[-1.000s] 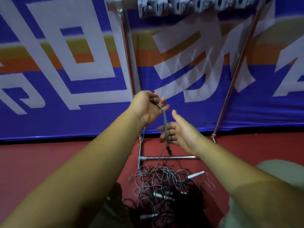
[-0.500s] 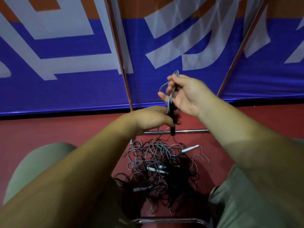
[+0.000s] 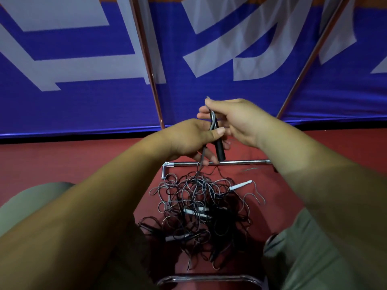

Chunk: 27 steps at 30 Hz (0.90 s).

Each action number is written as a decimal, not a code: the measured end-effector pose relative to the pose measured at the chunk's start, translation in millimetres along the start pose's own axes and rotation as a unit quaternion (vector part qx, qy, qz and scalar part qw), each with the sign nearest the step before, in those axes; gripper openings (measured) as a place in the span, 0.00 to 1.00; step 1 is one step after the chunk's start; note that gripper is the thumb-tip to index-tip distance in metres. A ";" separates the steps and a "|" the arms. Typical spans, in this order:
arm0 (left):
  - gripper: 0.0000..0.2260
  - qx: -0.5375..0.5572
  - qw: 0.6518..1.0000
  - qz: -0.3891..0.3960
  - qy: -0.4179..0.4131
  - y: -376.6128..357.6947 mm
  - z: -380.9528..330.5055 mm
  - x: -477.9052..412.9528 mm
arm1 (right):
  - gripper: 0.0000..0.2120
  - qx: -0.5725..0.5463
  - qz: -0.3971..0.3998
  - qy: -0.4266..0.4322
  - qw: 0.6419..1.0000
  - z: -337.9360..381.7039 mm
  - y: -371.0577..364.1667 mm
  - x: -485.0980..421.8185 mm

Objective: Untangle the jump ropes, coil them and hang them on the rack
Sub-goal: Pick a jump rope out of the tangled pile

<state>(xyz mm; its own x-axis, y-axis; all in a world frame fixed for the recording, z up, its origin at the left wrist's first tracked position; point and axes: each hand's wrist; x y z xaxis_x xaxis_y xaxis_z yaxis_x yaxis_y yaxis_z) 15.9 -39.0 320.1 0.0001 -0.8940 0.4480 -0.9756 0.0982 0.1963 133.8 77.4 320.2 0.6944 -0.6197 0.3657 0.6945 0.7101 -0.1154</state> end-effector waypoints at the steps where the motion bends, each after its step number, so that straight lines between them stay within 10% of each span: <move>1: 0.16 -0.001 1.000 -0.002 0.005 -1.6 -0.9 0.5 | 0.14 0.003 0.001 0.006 1.000 -1.7 0.2 0.7; 10: 0.21 0.082 0.990 -0.104 0.057 -0.1 -10.3 -0.9 | 0.04 -0.057 -0.146 -0.036 0.987 -12.9 11.1 -0.1; 21: 0.16 0.537 0.817 -0.209 -0.026 29.9 -13.4 -19.1 | 0.11 0.078 0.053 -0.169 0.981 -23.9 4.2 16.7; 27: 0.16 0.567 0.800 -0.191 -0.046 39.0 -9.3 -20.2 | 0.04 0.092 0.068 -0.088 0.990 -32.5 -2.2 16.4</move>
<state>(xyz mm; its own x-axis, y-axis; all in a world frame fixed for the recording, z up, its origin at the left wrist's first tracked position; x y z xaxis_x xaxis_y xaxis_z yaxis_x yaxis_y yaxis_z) -20.1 -13.1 326.8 0.3798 -0.7978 0.4682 -0.4812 -0.6027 -0.6366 149.8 54.8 296.4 0.7248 -0.4574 0.5152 0.5392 0.8421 -0.0109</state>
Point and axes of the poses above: each hand's wrist, its own x-axis away from the middle knuckle, its own y-axis out of the back of the hand, z = x × y, and after that the axes turned 3 degrees about -x, right-handed
